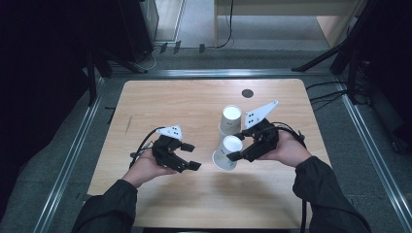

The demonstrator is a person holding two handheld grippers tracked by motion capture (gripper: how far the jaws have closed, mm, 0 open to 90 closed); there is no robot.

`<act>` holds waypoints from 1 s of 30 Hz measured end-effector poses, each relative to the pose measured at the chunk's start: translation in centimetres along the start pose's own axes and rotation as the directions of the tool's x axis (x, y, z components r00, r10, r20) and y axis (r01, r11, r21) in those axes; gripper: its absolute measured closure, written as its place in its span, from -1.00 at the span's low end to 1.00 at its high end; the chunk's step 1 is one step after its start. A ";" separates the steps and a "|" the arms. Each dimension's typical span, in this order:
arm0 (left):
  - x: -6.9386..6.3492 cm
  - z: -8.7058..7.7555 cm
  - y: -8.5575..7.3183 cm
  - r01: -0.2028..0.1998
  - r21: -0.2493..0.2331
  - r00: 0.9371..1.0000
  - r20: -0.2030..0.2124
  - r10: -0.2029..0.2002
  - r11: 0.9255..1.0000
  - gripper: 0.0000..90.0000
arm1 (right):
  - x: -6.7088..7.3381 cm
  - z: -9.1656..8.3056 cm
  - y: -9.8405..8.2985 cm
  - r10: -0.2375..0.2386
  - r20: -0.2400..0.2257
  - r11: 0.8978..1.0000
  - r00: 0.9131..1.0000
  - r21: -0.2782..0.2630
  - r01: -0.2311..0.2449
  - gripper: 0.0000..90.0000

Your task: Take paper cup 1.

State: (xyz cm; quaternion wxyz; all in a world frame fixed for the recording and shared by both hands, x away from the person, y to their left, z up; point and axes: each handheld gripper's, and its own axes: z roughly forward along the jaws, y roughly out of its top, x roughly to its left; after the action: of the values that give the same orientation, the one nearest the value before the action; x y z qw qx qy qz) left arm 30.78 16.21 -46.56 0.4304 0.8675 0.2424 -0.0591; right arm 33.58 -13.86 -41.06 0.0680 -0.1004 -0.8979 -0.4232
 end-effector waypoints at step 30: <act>-0.5 0.4 0.9 -0.045 -0.029 0.997 0.066 0.047 0.999 -0.66 | 0.7 3.8 -3.0 0.081 -0.019 0.979 0.997 -0.188 -0.083 -0.23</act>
State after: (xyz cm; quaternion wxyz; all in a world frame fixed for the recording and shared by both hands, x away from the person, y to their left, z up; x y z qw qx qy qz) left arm 30.78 15.22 -45.98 0.4514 0.8643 0.2086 -0.0749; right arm 32.07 -12.68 -45.59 0.0804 -0.1409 -0.8484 -0.5040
